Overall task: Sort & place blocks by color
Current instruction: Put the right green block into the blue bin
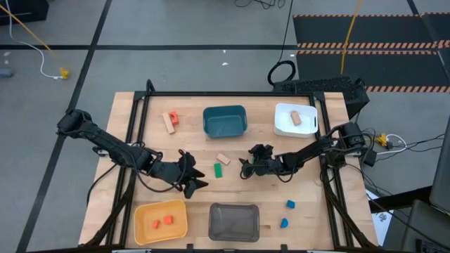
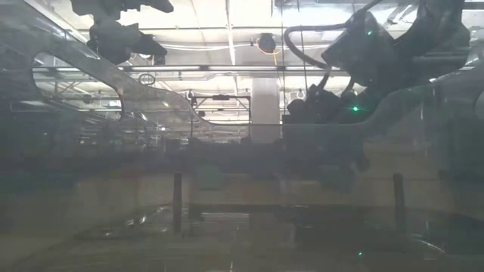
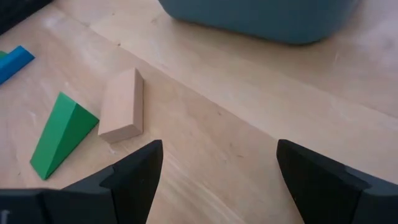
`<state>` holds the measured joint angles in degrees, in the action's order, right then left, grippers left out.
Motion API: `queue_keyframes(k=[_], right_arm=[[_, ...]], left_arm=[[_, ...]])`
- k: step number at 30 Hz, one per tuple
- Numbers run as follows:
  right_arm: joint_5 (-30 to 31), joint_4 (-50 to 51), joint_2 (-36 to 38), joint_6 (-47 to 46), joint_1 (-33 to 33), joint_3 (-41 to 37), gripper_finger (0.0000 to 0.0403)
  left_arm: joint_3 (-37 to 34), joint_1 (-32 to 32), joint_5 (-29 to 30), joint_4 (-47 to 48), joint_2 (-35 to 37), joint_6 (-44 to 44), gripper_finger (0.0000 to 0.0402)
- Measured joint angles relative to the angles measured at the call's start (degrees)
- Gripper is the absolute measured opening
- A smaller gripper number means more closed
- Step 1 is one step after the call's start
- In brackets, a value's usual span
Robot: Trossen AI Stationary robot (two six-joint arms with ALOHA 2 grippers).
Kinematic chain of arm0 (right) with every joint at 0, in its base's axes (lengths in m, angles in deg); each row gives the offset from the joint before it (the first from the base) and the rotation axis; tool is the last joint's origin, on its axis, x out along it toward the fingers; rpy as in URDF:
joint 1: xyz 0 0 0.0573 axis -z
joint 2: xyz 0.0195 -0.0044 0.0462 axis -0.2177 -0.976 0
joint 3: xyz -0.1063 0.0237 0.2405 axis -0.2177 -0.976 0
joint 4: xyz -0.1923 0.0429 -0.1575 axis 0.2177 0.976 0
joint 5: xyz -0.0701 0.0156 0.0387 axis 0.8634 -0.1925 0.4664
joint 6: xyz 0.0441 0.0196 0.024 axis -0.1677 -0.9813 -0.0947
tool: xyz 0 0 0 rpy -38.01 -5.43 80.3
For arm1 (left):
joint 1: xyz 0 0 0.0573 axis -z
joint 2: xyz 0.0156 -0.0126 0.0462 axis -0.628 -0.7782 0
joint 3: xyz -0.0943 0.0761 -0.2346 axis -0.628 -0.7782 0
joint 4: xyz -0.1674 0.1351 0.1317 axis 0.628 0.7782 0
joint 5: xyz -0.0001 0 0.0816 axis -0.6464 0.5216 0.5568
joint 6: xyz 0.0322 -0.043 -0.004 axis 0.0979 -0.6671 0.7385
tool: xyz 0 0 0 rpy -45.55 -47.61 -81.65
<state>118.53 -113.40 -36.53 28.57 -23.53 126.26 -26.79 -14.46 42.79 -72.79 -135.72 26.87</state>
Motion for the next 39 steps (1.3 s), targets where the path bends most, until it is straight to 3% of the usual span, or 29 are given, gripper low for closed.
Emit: queue_keyframes(k=[10, 18, 25, 39], right_arm=[[5.77, -1.35, 1.81, 7.30, 0.00, 0.00, 0.0309], [5.65, 16.44, 15.50, -0.44, -2.86, 0.02, 0.0281], [-3.38, 25.39, 21.44, -6.82, -4.70, 0.02, 0.0246], [-10.91, 28.12, 15.02, -18.86, -4.81, 0.00, 0.0242]], left_arm=[[0.00, 0.00, 0.00, -0.02, 0.00, -0.53, 0.0241], [0.00, 0.00, 0.00, -0.01, -0.02, -0.86, 0.0241], [0.00, 0.00, 0.00, -0.07, -0.02, 1.54, 0.0241], [0.00, 0.00, 0.17, -0.09, -0.02, 3.04, 0.0241]])
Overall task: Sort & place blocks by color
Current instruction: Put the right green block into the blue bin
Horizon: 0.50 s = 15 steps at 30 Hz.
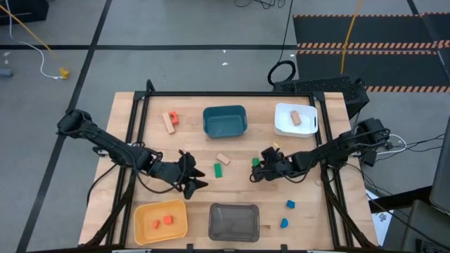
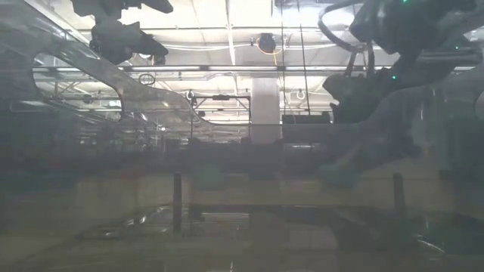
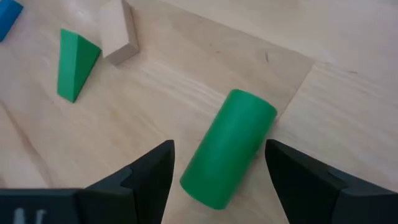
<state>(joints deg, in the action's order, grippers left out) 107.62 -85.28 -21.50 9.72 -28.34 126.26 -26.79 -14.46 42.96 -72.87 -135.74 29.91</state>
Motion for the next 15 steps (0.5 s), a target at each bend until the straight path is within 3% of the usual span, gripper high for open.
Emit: queue_keyframes(k=[7, 15], right_arm=[[1.57, -0.24, -0.63, -0.78, 0.02, 0.02, 0.0242], [1.90, 2.79, -2.57, 7.57, 0.04, 0.02, 0.0242]], left_arm=[[0.00, 0.00, 0.04, 0.02, 0.00, 1.66, 0.0241], [0.00, 0.00, 0.07, 0.11, 0.00, 2.77, 0.0241]])
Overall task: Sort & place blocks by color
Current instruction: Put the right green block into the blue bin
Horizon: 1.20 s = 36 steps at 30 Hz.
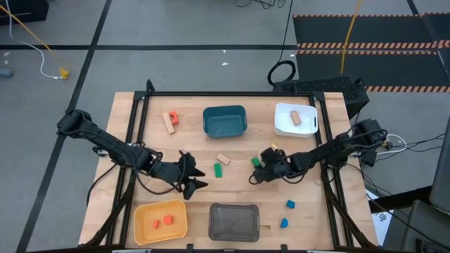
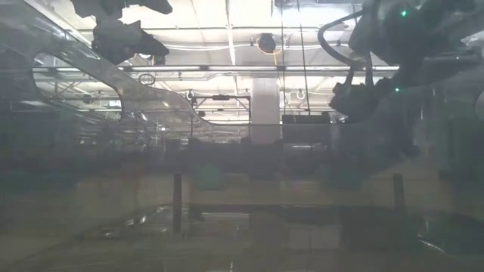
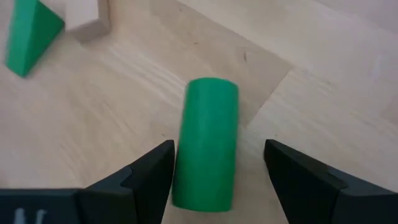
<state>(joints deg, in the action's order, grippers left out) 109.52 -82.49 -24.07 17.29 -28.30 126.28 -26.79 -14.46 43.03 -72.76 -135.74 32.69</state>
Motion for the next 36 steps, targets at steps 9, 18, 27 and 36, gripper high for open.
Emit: queue_keyframes(k=[9, 18, 27, 36], right_arm=[[3.79, -0.46, -4.40, 6.33, -0.09, 0.24, 0.0213], [5.05, -0.20, -4.49, 8.71, -0.07, 0.09, 0.0115], [3.12, 0.45, 2.17, 16.01, 1.10, -0.31, 0.0115], [4.15, -22.84, 8.57, 42.80, 3.28, -0.09, 0.0115]], left_arm=[[0.00, 0.00, 0.06, -0.02, 0.00, 0.03, 0.0241], [0.00, -0.17, 2.84, -0.04, 0.00, 0.39, 0.0241], [-0.02, -2.17, 3.84, -0.64, -0.90, 1.74, 0.0241], [-0.04, -3.33, 3.79, -8.95, -0.90, 21.86, 0.0241]])
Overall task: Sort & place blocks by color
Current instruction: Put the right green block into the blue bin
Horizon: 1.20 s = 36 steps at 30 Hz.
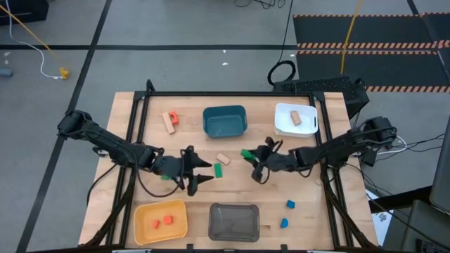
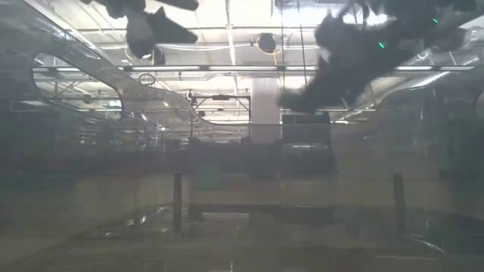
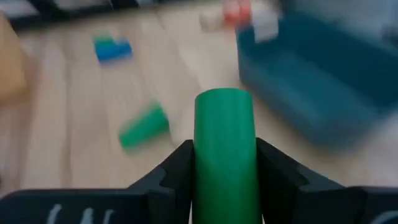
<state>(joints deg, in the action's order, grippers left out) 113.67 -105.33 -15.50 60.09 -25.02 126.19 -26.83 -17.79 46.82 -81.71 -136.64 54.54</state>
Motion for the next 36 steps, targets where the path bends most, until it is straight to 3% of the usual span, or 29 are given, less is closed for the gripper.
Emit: queue_keyframes(k=[6, 10, 17, 26, 36], right_arm=[[0.01, -18.23, 0.02, 16.15, 3.51, 0.01, 0.0115], [-1.05, -24.06, 0.01, 21.95, 6.01, 0.02, 0.0115], [-6.20, -24.82, 0.02, 21.91, 8.88, 0.02, 0.0116], [-6.09, -27.44, 0.02, 26.57, 11.11, 0.04, 0.0119], [-7.01, -28.67, 0.02, 27.92, 20.26, 0.04, 0.0119]], left_arm=[[0.00, -2.22, 0.03, -1.94, 0.00, 13.64, 0.0241], [0.00, -5.42, 0.06, -3.19, 0.00, 14.71, 0.0241], [0.00, -9.23, 0.02, -3.13, 0.02, 15.88, 0.0241], [0.00, -15.53, 0.08, -4.72, 0.02, 22.02, 0.0241], [0.00, -26.94, 0.17, -8.02, 0.04, 32.43, 0.0241]])
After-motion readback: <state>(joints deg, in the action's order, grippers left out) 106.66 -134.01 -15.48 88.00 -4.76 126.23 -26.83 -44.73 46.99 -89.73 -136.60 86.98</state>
